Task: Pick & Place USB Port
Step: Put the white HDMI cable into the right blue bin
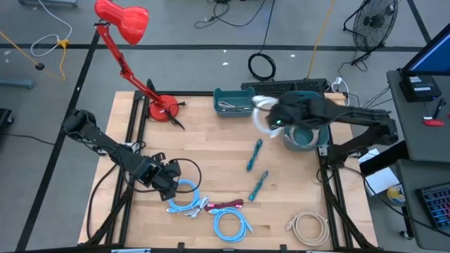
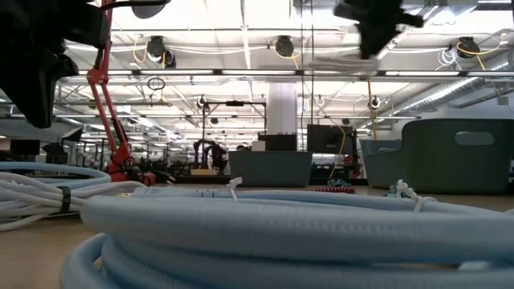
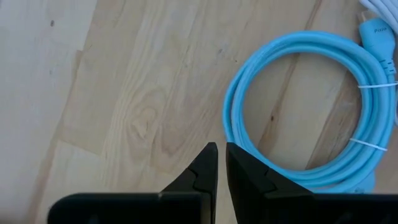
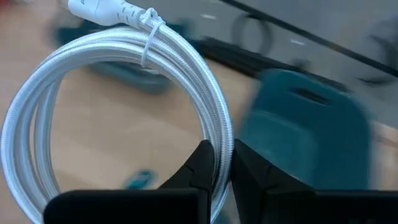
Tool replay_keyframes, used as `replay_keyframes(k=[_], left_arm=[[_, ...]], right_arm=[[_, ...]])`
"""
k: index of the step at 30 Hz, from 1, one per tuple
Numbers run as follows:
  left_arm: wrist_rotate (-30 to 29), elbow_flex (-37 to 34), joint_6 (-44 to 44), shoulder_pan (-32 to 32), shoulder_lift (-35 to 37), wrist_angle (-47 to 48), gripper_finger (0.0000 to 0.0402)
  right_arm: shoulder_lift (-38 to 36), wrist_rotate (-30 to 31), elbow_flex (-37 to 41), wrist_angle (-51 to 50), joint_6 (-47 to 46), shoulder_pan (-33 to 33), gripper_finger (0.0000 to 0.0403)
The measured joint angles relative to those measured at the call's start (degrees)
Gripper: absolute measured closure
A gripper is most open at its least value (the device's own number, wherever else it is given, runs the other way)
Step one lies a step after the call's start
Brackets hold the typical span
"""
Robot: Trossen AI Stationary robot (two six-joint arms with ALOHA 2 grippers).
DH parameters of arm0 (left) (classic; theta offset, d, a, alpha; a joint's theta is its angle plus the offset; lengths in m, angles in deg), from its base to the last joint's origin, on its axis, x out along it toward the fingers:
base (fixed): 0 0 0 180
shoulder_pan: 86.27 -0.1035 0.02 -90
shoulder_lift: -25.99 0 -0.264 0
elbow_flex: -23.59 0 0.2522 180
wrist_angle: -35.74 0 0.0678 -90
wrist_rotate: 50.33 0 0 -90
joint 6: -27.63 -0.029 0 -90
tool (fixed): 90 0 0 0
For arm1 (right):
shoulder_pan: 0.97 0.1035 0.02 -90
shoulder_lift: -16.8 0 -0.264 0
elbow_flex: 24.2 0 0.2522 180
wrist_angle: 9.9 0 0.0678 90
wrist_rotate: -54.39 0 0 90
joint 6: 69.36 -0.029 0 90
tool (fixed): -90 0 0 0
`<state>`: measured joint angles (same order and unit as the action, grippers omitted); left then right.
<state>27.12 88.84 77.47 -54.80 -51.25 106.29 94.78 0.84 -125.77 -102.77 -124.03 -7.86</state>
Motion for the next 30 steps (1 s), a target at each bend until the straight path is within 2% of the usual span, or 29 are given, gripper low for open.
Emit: replay_keyframes(k=[4, 8, 12, 19, 22, 30], left_arm=[[-0.1, 0.0, 0.3, 0.6, 0.0, 0.0, 0.0366], [-0.3, 0.0, 0.4, 0.8, 0.0, 0.0, 0.0366], [-0.6, 0.0, 0.5, 0.8, 0.0, 0.1, 0.0366], [-0.6, 0.0, 0.9, 1.0, 0.0, 0.1, 0.0366], [-0.4, 0.0, 0.9, 1.4, 0.0, 0.1, 0.0366], [0.5, 0.0, 1.4, 2.4, 0.0, 0.2, 0.0366]], right_arm=[[-3.0, 2.6, 0.0, -11.2, -4.1, -4.4, 0.0380], [-6.2, 2.5, 3.5, -9.6, -2.0, -10.2, 0.0380], [-8.2, 1.0, 10.8, -10.9, -1.3, -16.8, 0.0380], [-11.9, -5.2, 25.2, -0.2, 4.5, -24.6, 0.0380], [-12.7, -5.2, 28.8, 3.3, 5.3, -26.6, 0.0380], [-12.4, -6.0, 35.2, 16.1, 16.7, -31.9, 0.0380]])
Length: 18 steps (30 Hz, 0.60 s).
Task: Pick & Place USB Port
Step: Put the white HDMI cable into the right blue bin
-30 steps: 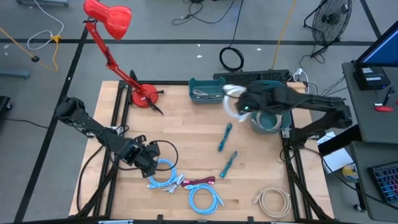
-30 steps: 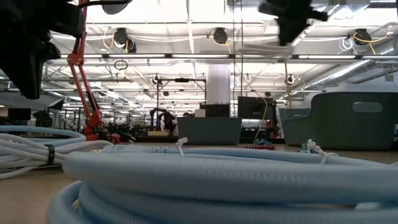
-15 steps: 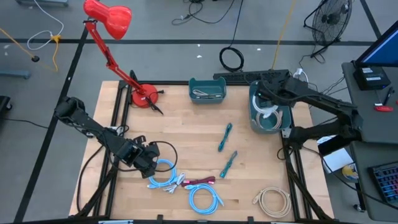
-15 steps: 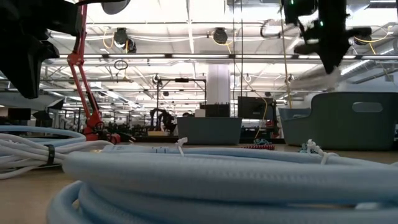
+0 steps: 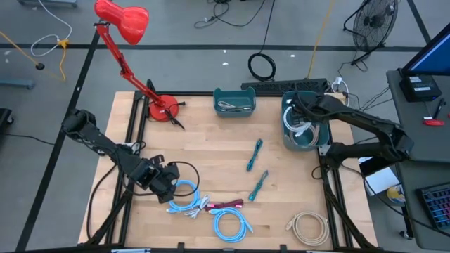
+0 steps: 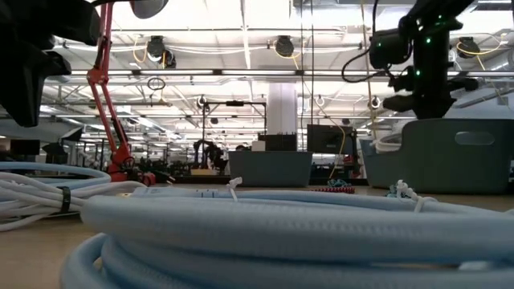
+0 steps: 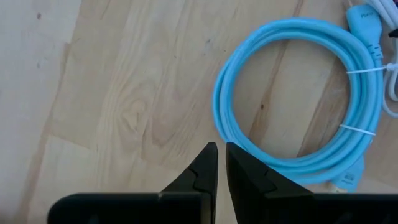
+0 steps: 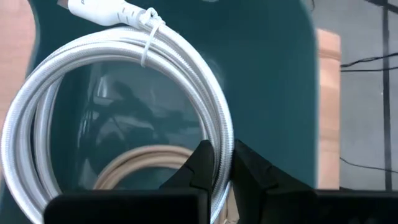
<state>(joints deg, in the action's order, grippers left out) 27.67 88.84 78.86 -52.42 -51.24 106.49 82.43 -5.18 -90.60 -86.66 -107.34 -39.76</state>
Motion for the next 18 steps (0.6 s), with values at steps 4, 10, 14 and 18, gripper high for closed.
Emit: replay_keyframes(k=[4, 10, 14, 18], left_arm=[[1.6, 0.0, 0.2, 0.1, 0.0, 0.2, 0.0366], [3.0, 0.0, 1.4, 1.2, 0.0, 1.2, 0.0366], [3.2, 0.0, 3.3, 2.4, 0.0, 2.1, 0.0366], [3.2, 0.0, 5.0, 3.5, 0.0, 2.9, 0.0366]], right_arm=[[1.5, -0.7, 1.3, 2.3, 3.2, -2.6, 0.0380], [3.7, 1.0, 1.5, 2.2, 6.7, -5.7, 0.0380], [5.3, 1.0, 1.5, 2.6, 8.0, -7.8, 0.0365], [6.3, 1.1, 1.5, 3.9, 9.3, -8.5, 0.0323]])
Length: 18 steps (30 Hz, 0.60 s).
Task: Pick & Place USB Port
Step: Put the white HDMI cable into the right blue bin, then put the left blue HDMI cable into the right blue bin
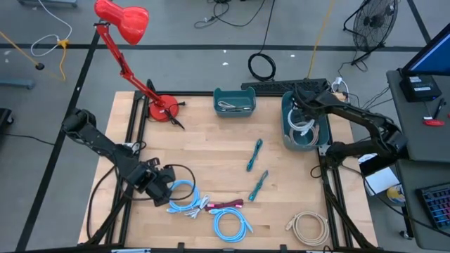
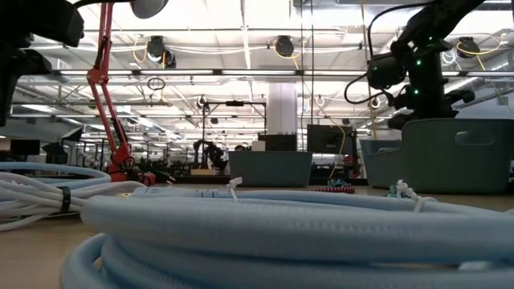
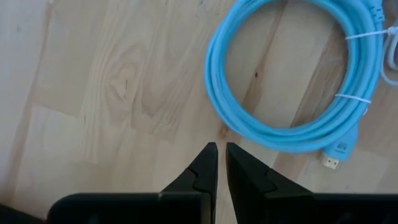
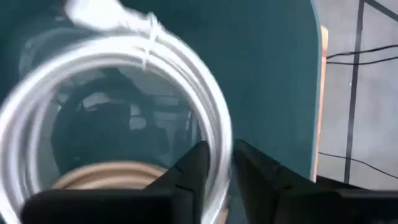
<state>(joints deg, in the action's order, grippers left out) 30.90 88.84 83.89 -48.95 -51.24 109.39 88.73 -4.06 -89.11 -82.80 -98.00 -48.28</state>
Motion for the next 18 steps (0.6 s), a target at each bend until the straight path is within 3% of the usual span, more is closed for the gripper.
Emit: replay_keyframes(k=[9, 18], left_arm=[[-0.2, 0.0, 2.5, 1.4, 0.0, 0.1, 0.0366], [-2.4, 0.0, 2.5, 1.2, 0.0, 0.1, 0.0366]], right_arm=[[0.1, -1.0, 0.0, 0.9, -0.7, 0.0, 0.0250], [-2.5, -12.5, -0.5, 7.5, -0.4, 0.1, 0.0236]])
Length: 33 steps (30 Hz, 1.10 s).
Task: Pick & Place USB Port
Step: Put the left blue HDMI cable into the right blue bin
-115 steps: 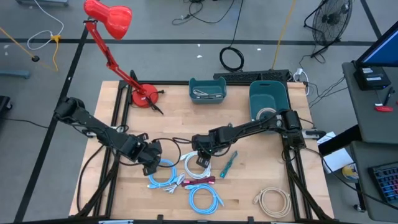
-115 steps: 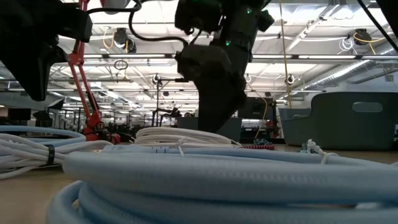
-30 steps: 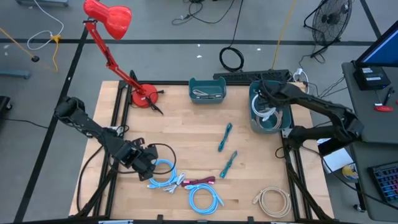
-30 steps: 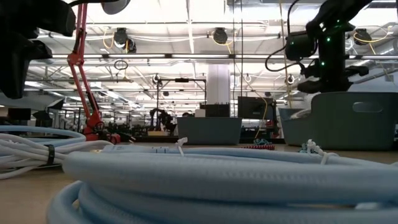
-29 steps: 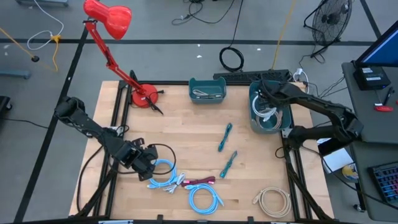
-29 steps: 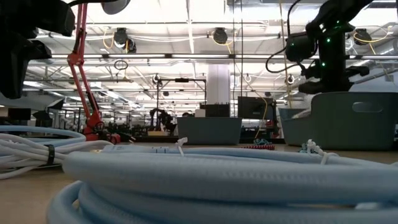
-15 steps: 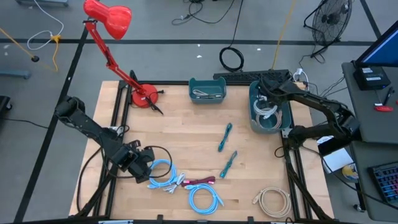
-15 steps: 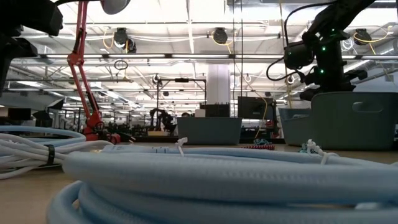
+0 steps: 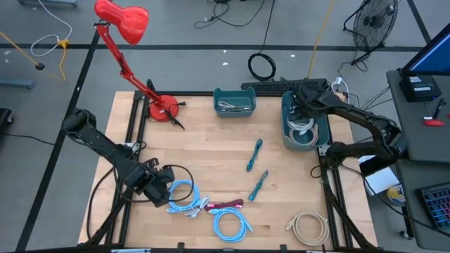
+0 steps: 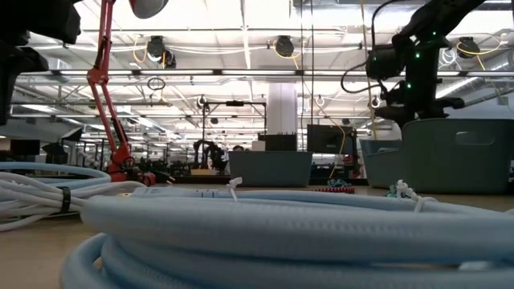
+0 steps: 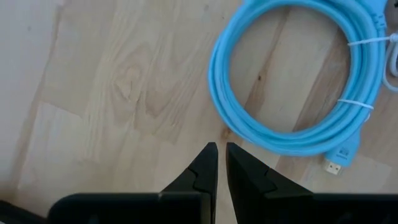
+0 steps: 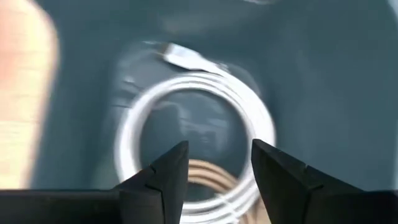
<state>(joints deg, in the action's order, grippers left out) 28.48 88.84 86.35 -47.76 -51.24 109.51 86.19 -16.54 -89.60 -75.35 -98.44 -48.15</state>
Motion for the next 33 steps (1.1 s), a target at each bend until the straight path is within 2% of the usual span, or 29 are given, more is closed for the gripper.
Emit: replay_keyframes(k=[6, 11, 16, 21, 33], left_arm=[[-1.8, 0.0, 0.3, -1.1, 0.0, 0.0, 0.0366], [-3.0, 0.0, -0.5, -2.4, 0.0, 0.0, 0.0366], [-3.5, 0.0, -1.9, -3.8, 0.0, 0.0, 0.0366], [-3.9, 0.0, -2.9, -4.5, 0.0, -0.1, 0.0366], [-3.3, 0.0, -5.1, -5.8, 0.0, -2.6, 0.0366]], right_arm=[[-2.1, -4.6, -5.2, 2.4, 2.6, 1.9, 0.0246], [-3.0, -8.5, -11.6, 6.8, 4.6, 6.5, 0.0250], [-3.1, -11.8, -16.0, 14.1, 3.2, 13.9, 0.0251], [-3.0, -11.8, -16.6, 21.1, 1.1, 22.3, 0.0256], [-2.5, -11.3, -15.9, 22.5, -8.0, 41.2, 0.0259]])
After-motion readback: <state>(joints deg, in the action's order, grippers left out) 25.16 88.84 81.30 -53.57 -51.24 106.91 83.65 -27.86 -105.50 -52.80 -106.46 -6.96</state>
